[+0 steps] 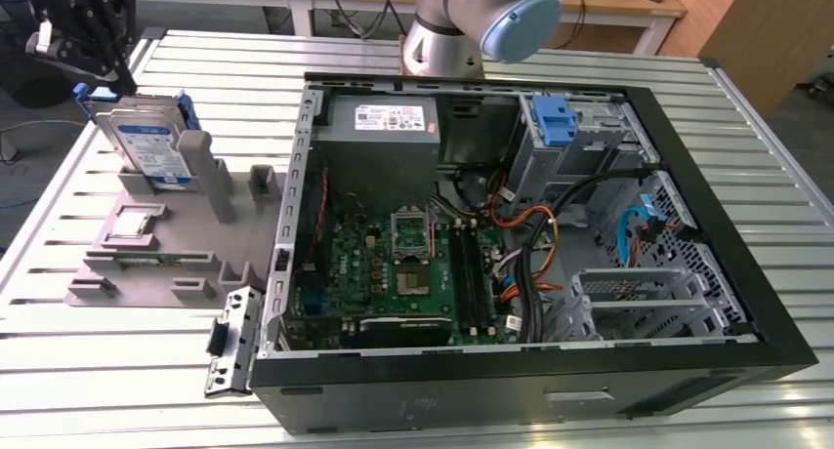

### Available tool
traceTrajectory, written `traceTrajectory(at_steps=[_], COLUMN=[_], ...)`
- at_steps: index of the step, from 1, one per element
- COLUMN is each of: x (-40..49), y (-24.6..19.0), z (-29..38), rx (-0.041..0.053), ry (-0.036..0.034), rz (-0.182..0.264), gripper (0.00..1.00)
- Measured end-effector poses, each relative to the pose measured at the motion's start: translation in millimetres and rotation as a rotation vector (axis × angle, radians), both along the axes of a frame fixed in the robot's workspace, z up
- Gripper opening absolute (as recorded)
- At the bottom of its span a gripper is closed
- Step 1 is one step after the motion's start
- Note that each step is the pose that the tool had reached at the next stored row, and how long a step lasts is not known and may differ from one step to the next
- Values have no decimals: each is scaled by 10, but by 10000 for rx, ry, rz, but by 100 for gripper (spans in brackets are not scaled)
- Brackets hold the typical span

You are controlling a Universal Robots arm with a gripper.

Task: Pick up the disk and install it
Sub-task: 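Pick up the disk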

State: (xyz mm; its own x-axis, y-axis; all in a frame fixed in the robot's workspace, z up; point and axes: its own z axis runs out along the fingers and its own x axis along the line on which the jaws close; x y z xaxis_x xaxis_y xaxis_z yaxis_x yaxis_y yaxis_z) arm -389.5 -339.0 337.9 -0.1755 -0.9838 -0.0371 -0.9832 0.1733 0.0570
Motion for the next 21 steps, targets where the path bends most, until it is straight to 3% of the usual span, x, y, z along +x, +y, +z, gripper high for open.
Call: traceTrajectory(at_steps=[2,4,5,10,12,13,21], x=[0,0,0,0,0,0,0], y=[0,0,0,0,0,0,0], z=[0,-1,-1,-1,-1,-1,-3], rx=[0,0,1,0,0,0,0], ry=[0,0,0,0,0,0,0], rz=[0,0,0,0,0,0,0], gripper=[11,23,23,47,47,53,53])
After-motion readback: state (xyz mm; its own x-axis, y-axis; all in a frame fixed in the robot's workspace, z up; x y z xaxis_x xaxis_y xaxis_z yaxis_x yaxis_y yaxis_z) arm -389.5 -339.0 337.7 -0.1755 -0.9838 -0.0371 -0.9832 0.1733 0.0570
